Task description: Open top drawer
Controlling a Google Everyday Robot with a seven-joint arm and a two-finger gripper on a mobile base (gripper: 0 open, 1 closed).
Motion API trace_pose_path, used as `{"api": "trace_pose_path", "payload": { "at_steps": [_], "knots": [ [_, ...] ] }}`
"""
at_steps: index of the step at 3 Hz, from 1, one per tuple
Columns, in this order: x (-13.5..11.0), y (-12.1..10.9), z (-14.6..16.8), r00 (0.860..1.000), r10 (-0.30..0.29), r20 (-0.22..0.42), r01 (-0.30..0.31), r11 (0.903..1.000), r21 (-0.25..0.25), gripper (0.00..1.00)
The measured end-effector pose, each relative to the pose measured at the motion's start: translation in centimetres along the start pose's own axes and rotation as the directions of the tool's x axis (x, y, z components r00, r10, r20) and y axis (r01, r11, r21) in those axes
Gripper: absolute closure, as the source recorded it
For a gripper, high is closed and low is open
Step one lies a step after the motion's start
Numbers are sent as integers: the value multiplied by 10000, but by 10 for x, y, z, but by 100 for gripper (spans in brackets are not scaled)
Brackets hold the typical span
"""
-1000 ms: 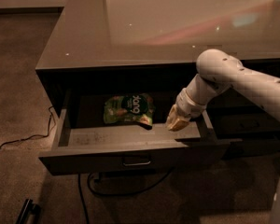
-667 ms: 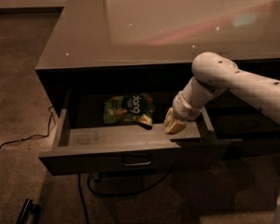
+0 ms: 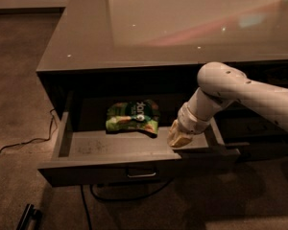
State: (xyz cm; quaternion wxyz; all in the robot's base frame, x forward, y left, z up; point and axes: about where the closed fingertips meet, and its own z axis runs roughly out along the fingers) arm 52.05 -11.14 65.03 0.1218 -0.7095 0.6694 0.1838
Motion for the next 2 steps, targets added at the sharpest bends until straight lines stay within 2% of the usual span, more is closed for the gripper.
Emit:
{"api": "trace_pose_path", "payload": {
  "at_steps": [1, 2],
  "knots": [
    [3, 22, 12, 9999, 127, 15, -126, 9992, -367, 100],
    [3, 22, 12, 9999, 127, 15, -127, 9992, -368, 100]
  ]
}}
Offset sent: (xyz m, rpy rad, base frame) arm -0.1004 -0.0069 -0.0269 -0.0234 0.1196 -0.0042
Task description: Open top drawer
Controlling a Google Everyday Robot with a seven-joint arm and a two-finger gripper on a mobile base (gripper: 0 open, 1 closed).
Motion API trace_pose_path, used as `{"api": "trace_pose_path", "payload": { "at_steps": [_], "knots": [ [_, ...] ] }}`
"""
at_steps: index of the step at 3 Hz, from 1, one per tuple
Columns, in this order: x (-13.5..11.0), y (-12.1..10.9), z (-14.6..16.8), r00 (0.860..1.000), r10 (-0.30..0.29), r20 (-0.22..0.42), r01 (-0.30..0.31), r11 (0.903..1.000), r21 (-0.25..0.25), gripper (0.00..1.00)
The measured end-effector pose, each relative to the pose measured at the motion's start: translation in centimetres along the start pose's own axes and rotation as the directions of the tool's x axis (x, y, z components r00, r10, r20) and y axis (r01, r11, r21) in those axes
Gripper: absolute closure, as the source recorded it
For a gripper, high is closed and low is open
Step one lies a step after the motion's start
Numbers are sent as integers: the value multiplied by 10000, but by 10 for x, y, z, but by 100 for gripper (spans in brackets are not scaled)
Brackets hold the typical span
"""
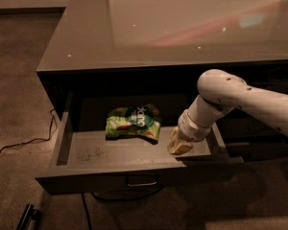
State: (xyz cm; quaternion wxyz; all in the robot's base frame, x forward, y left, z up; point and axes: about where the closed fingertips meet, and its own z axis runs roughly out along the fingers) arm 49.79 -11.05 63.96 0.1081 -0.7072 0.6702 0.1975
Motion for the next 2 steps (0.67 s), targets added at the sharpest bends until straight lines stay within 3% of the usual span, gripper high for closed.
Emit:
{"api": "trace_pose_path", "payload": {
  "at_steps": [1, 2],
  "knots": [
    [4, 20, 6, 9998, 205, -87, -208, 9992, -345, 81],
    [4, 20, 6, 9998, 205, -87, -208, 9992, -346, 58]
  ]
}}
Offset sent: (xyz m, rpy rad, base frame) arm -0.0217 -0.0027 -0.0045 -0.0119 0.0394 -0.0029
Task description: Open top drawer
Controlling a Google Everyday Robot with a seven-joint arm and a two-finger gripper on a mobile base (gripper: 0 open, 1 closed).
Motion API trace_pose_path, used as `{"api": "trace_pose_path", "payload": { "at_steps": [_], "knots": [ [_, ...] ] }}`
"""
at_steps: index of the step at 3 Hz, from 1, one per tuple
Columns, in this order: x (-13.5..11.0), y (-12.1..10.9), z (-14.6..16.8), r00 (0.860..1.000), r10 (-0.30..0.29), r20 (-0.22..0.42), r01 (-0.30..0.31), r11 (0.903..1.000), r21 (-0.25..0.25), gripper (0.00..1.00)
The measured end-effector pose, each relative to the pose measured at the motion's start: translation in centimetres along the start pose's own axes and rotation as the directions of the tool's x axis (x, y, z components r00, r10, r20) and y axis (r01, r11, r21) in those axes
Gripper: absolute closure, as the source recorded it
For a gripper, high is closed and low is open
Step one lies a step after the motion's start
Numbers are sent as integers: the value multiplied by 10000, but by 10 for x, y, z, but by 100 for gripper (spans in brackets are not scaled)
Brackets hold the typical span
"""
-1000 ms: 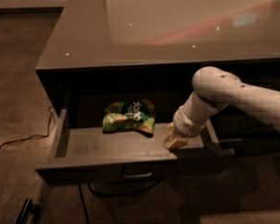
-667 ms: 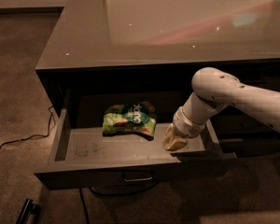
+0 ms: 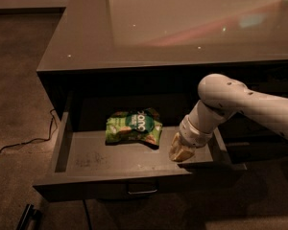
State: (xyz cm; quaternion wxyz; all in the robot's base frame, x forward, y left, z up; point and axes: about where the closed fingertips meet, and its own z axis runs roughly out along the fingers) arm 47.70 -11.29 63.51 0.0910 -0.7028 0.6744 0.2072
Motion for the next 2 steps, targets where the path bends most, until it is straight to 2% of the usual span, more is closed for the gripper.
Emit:
{"api": "trace_pose_path", "payload": {
  "at_steps": [2],
  "knots": [
    [0, 0, 0, 10000, 0, 0, 0, 10000, -1, 12]
  ]
}}
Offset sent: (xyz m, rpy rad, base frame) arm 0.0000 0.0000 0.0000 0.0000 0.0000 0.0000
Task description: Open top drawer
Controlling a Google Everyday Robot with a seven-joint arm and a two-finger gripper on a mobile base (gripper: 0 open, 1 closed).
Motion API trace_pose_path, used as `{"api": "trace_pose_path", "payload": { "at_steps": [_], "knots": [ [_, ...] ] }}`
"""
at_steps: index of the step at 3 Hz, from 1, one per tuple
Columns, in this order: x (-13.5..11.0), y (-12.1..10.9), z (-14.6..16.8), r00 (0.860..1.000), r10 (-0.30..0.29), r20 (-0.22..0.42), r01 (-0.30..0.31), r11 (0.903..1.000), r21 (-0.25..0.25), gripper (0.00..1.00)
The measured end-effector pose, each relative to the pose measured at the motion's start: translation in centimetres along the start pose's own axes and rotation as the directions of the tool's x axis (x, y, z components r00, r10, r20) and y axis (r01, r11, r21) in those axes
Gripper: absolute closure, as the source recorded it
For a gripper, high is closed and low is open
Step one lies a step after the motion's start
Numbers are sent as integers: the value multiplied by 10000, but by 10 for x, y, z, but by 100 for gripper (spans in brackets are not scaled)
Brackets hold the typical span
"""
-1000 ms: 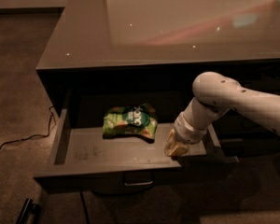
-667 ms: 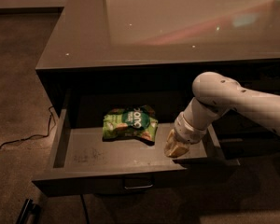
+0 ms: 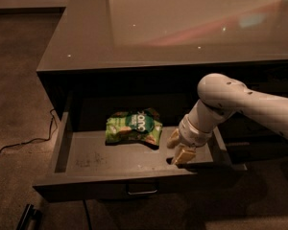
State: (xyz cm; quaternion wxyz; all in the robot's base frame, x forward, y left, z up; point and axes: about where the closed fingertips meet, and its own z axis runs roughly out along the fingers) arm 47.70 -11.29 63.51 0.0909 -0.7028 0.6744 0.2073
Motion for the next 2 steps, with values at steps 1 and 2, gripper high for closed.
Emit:
{"api": "trace_pose_path", "payload": {
  "at_steps": [1, 2],
  "knots": [
    [0, 0, 0, 10000, 0, 0, 0, 10000, -1, 0],
    [0, 0, 0, 10000, 0, 0, 0, 10000, -2, 0]
  ]
}}
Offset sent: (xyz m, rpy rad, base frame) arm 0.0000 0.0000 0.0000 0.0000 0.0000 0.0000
